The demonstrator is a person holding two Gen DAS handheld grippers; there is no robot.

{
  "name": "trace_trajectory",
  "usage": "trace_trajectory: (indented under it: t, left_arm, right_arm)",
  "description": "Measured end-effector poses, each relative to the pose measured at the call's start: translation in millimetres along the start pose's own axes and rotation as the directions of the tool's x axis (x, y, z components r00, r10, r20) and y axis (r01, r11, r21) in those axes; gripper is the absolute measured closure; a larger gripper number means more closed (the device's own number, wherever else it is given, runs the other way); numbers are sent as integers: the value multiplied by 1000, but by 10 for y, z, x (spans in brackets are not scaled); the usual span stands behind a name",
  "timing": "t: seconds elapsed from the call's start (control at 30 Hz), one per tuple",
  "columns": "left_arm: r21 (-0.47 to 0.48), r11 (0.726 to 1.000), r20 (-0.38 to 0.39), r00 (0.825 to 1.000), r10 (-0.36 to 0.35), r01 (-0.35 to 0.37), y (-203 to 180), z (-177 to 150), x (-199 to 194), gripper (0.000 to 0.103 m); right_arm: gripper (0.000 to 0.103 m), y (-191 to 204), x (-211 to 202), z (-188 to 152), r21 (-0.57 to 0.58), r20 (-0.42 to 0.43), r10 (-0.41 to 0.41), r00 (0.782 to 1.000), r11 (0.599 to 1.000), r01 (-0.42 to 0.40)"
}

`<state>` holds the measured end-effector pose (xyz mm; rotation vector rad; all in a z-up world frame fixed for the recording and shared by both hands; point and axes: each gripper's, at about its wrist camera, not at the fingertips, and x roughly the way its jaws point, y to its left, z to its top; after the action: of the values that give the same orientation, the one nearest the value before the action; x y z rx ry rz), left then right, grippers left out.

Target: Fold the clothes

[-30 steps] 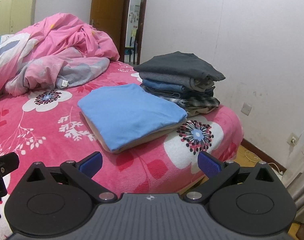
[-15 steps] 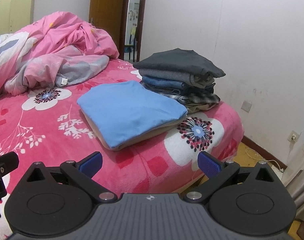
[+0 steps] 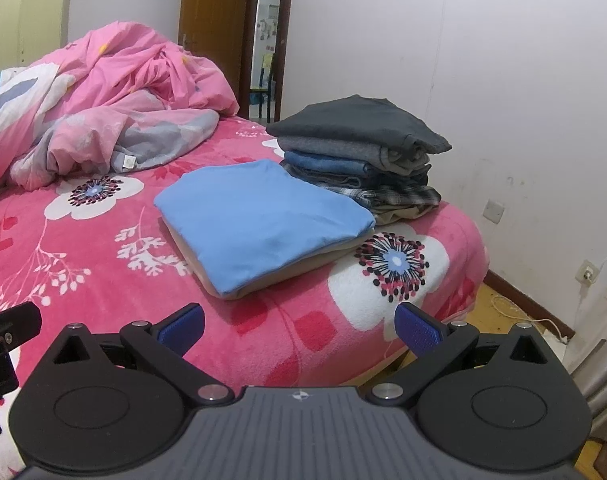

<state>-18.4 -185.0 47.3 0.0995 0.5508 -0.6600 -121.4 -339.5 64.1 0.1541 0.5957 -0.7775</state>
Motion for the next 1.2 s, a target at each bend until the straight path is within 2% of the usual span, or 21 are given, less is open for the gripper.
trace_trajectory:
  t: [0.3, 0.83, 1.2]
  left_arm:
    - [5, 1000, -8, 1000, -22, 23, -103, -14, 32, 0]
    - [23, 996, -21, 996, -91, 92, -419, -32, 98, 0]
    - [34, 996, -37, 996, -79, 80, -450, -66, 143, 0]
  right_arm:
    - [0, -46, -20, -21, 2, 2, -23, 1000, 1000, 23]
    - [0, -412, -5, -66, 34, -8, -101, 995, 994, 101]
    - [0, -449, 56, -84, 34, -20, -99, 995, 994, 100]
